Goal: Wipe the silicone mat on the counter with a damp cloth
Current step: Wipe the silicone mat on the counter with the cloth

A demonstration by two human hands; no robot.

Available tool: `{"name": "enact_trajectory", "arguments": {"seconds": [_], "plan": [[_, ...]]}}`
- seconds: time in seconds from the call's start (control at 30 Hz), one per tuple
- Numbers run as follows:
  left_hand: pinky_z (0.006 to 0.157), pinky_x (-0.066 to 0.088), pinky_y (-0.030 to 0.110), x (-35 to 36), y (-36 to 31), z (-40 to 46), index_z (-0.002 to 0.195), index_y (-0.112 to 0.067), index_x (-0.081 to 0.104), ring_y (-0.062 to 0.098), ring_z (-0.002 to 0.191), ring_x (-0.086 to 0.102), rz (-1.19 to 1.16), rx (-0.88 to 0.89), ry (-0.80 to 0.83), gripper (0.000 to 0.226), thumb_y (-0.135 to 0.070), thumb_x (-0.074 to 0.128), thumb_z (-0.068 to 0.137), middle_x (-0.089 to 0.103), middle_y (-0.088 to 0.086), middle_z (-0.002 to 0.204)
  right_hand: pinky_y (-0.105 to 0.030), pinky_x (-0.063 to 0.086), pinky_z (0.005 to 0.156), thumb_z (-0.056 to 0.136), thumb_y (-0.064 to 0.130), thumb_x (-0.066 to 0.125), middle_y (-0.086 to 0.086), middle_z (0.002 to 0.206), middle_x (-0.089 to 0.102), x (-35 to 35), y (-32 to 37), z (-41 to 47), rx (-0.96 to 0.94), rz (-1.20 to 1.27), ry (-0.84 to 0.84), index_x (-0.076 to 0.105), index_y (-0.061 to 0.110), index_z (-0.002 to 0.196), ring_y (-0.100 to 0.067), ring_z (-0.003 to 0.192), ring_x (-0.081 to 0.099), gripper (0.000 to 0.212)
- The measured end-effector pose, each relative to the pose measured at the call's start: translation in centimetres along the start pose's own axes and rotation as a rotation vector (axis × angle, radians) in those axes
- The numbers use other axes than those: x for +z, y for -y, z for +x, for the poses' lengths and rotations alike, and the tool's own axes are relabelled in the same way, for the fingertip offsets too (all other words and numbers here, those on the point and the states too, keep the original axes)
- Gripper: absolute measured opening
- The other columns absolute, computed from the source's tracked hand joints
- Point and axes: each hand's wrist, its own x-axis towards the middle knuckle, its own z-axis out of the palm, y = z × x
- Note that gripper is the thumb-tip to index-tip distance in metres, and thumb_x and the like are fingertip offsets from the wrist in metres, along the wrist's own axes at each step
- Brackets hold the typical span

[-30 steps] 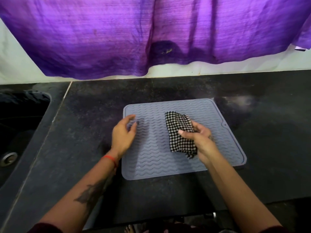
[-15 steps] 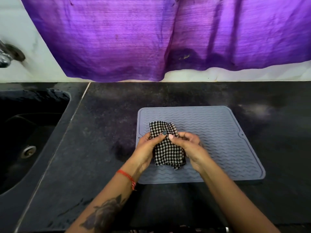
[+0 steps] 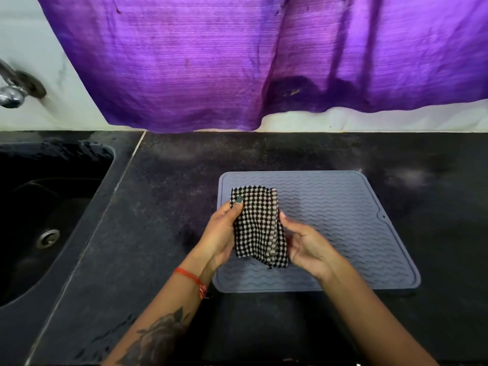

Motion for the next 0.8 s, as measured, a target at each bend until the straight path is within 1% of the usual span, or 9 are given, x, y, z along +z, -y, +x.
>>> {"name": "enact_trajectory", "arguments": {"seconds": [0.1,0.2,0.33,0.43,0.5,0.6,0.67,0.73,0.8], "plan": [[0.08,0.054,0.033,0.1,-0.2,-0.1,0.107,-0.005,0.06,0.018,0.083,0.067,-0.013,-0.046,0.036,0.025,-0.014,0.038,0.098,0.07,0.009,0.093,-0.037,0.056,0.074,0.048,0.024,0.089,-0.01,0.085,0.071,-0.8,0.0,-0.1,0.119,-0.041,0.071,0.072,0.003,0.084,-0.021,0.076,0.068,0.045],[0.069,0.058,0.027,-0.3,-0.5,-0.3,0.098,-0.008,0.062,0.014,0.075,0.069,0.022,-0.066,0.022,0.024,-0.014,0.039,0.098,0.072,0.006,0.085,-0.04,0.053,0.082,0.025,0.027,0.096,-0.007,0.085,0.071,-2.2,0.7,0.0,0.092,-0.144,0.094,0.071,0.01,0.082,-0.018,0.075,0.068,0.064],[0.065,0.057,0.026,-0.7,-1.1,-0.5,0.101,-0.009,0.063,0.014,0.076,0.07,0.02,-0.142,0.062,0.023,-0.017,0.042,0.097,0.073,0.005,0.088,-0.039,0.057,0.072,0.032,0.025,0.096,-0.008,0.094,0.071,-3.1,1.5,0.0,-0.036,-0.102,0.151,0.07,0.011,0.093,-0.018,0.083,0.069,0.068],[0.073,0.058,0.037,-0.6,-1.2,-0.8,0.107,-0.007,0.063,0.021,0.079,0.07,-0.097,-0.262,0.11,0.026,-0.022,0.044,0.096,0.072,0.011,0.093,-0.039,0.056,0.077,0.044,0.026,0.094,-0.008,0.099,0.07,-2.7,1.2,-0.4,-0.006,-0.009,0.27,0.072,0.012,0.096,-0.02,0.086,0.068,0.058],[0.076,0.056,0.04,-0.4,-1.1,-1.1,0.11,-0.005,0.062,0.023,0.079,0.07,-0.157,-0.311,0.143,0.031,-0.025,0.049,0.091,0.071,0.014,0.095,-0.038,0.057,0.077,0.042,0.025,0.094,-0.01,0.097,0.071,-2.6,0.5,-0.5,0.041,0.065,0.306,0.074,0.007,0.093,-0.021,0.087,0.069,0.058],[0.08,0.054,0.042,-0.6,-0.9,-1.1,0.112,-0.003,0.061,0.025,0.082,0.069,-0.177,-0.329,0.157,0.04,-0.027,0.055,0.081,0.07,0.015,0.099,-0.039,0.057,0.071,0.032,0.016,0.096,-0.015,0.097,0.071,-2.5,-0.3,-0.8,0.087,0.094,0.284,0.074,0.001,0.09,-0.025,0.088,0.07,0.064],[0.084,0.053,0.042,-0.7,-0.8,-1.1,0.116,-0.003,0.059,0.025,0.087,0.068,-0.179,-0.326,0.15,0.039,-0.027,0.053,0.086,0.068,0.016,0.104,-0.04,0.058,0.068,0.029,0.01,0.095,-0.016,0.096,0.071,-2.7,-0.4,-0.6,0.106,0.065,0.241,0.074,0.0,0.087,-0.026,0.085,0.07,0.063],[0.079,0.057,0.038,-0.8,-0.7,-0.9,0.117,-0.006,0.058,0.022,0.086,0.069,-0.129,-0.284,0.118,0.032,-0.023,0.048,0.093,0.07,0.013,0.102,-0.037,0.057,0.067,0.031,0.01,0.094,-0.015,0.094,0.072,-3.1,0.0,-0.4,0.104,-0.039,0.152,0.074,0.002,0.087,-0.026,0.083,0.07,0.06],[0.07,0.058,0.031,-1.0,-0.5,-0.8,0.111,-0.009,0.06,0.018,0.081,0.069,-0.013,-0.229,0.056,0.024,-0.018,0.044,0.096,0.072,0.008,0.093,-0.032,0.056,0.067,0.044,0.012,0.09,-0.013,0.093,0.072,-3.3,0.9,-0.5,0.082,-0.197,0.039,0.072,0.003,0.092,-0.024,0.083,0.07,0.052]]}}
